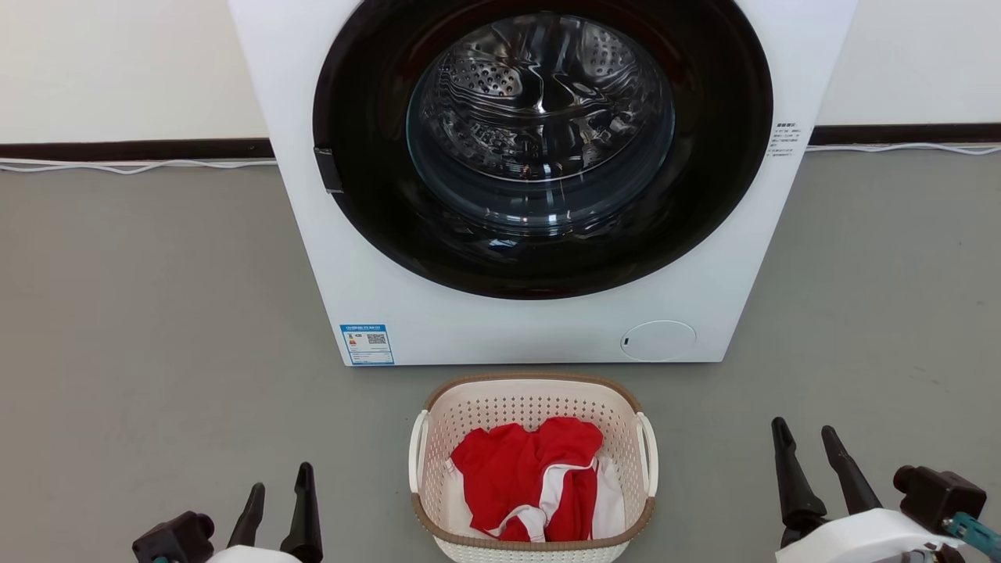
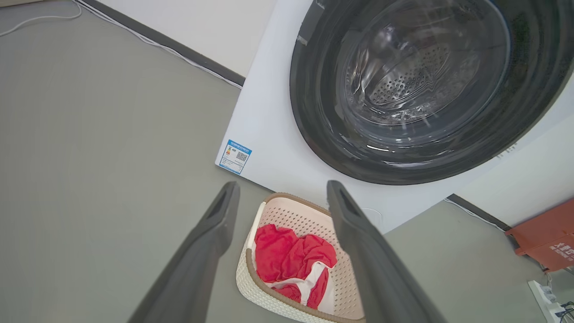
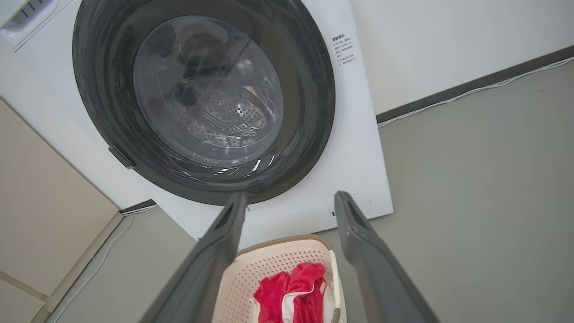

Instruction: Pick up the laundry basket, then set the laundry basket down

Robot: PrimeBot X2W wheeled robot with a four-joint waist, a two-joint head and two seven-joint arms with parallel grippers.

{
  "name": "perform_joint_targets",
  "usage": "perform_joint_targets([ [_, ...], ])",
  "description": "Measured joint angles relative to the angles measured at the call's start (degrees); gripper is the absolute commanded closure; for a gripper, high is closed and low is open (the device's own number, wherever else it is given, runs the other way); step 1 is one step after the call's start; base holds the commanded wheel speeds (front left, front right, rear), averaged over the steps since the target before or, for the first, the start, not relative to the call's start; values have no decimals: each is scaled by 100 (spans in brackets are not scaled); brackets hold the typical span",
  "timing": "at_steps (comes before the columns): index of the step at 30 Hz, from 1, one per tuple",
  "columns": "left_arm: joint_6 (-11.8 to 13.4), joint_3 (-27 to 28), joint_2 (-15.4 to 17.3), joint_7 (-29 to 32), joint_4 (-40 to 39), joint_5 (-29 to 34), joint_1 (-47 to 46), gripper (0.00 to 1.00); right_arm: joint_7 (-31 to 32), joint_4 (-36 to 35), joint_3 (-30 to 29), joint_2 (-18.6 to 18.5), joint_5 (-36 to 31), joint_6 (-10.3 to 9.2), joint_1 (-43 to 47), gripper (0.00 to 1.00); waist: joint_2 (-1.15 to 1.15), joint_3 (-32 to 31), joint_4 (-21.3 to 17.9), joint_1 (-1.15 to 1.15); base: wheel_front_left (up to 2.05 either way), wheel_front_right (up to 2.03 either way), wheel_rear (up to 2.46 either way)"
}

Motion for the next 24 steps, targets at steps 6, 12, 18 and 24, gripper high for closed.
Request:
perform_joint_targets([
  [6,-2,-29,3,-85,-105,432,2,0,-89,49,15,-1,-417,0,1,0,0,-4,0,0,0,0,0],
  [12,-8,-25,8,-194,-162,866,3,0,-190,142,12,-1,-860,1,1,0,0,-2,-15,0,0,0,0],
  [18,-58,-27,19,-267,-220,1383,6,0,-294,194,-24,-2,-1314,1,1,0,0,4,-37,0,0,0,0],
  [24,-70,-27,30,-381,-238,1857,11,0,-390,281,-76,-2,-1764,1,1,0,0,20,-47,0,0,0,0],
])
